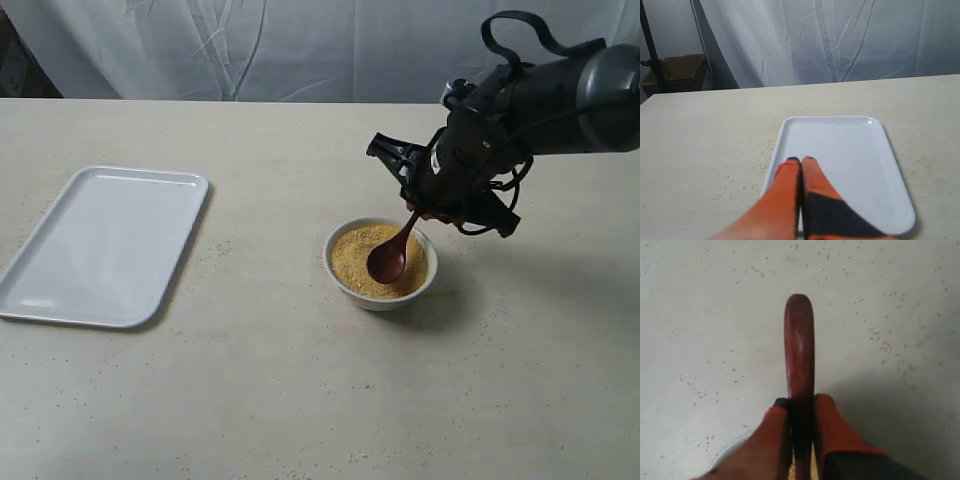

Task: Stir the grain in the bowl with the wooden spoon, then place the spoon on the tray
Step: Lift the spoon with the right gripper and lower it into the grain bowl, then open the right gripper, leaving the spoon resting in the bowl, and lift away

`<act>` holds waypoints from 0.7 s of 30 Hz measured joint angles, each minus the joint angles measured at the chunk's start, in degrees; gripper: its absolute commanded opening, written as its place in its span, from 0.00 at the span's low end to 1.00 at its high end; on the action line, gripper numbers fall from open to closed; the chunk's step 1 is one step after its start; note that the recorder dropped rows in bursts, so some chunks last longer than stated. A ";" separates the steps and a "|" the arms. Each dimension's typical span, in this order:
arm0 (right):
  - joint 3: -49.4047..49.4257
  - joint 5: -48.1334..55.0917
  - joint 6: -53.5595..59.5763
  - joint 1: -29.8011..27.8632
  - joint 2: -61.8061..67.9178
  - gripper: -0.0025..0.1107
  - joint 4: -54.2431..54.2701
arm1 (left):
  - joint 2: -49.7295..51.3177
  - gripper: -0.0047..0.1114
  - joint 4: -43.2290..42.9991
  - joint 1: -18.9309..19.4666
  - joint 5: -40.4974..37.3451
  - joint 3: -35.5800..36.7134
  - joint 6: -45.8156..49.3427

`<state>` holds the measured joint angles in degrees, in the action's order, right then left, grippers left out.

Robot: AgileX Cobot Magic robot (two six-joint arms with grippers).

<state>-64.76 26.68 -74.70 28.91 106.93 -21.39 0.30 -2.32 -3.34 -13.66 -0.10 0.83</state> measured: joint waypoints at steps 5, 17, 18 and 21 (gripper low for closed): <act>0.15 -1.07 -0.33 0.00 0.00 0.47 -0.54 | 0.00 0.04 0.00 0.00 0.00 0.00 0.00; 0.24 4.36 9.93 0.00 -5.44 0.45 -0.54 | 0.00 0.04 0.00 0.00 0.00 0.00 0.00; 0.24 4.49 13.48 0.00 -6.59 0.39 0.07 | 0.00 0.04 0.00 0.00 0.00 0.00 0.00; -0.92 4.71 25.58 0.00 -9.04 0.09 3.24 | 0.00 0.04 0.00 0.00 0.00 0.00 0.00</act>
<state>-65.68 31.39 -49.12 28.91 97.88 -18.14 0.30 -2.32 -3.34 -13.66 -0.10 0.83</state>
